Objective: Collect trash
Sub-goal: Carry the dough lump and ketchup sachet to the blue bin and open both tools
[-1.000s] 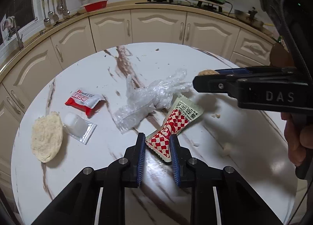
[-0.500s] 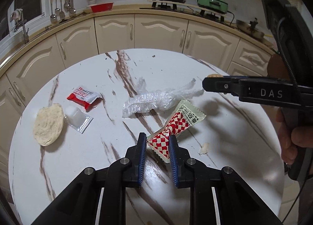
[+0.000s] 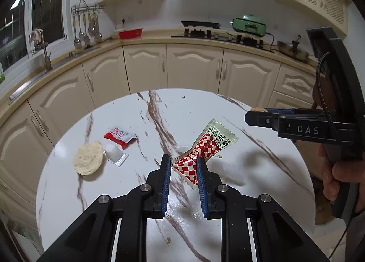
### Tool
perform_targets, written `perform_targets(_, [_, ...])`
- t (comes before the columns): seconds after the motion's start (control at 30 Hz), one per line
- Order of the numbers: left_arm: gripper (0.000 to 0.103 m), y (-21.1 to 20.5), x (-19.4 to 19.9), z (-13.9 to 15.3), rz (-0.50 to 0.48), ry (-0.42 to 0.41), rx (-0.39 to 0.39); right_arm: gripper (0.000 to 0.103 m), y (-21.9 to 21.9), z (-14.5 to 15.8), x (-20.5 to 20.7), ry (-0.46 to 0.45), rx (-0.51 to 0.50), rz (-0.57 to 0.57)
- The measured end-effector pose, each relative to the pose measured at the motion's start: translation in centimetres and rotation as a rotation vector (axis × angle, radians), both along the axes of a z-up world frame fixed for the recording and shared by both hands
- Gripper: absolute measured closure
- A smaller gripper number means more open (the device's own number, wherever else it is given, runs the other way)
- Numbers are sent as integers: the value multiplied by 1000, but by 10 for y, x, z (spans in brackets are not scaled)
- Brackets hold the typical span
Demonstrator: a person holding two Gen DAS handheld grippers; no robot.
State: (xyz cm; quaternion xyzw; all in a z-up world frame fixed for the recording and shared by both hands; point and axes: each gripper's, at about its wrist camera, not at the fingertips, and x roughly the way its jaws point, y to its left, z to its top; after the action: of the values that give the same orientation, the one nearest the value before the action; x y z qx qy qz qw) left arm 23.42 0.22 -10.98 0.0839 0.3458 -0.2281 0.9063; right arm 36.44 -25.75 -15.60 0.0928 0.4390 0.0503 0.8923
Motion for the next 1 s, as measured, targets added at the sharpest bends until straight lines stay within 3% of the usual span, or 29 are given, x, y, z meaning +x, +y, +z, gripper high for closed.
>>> perform_targets(0.13, [85,11,-8,-1,10,42,-36,57,0,5,-10,-11,1,-1])
perform_targets(0.5, [85,-4,-34,30,-6,-21,-51,57,-5,23,-37,-53,10,-12])
perform_targets(0.8, [87,-72,-52,51,-117,-61,-80,57,-53,46,-74,-110,18,-100])
perform_targets(0.87, [103,-92,-52,52,-158,-58,-85,57,-72,51,-84,-124,16,-135])
perform_targets(1.0, [101,-140,-49,44,-236,-39,-83,57,-112,60,-105,-143,8,-211])
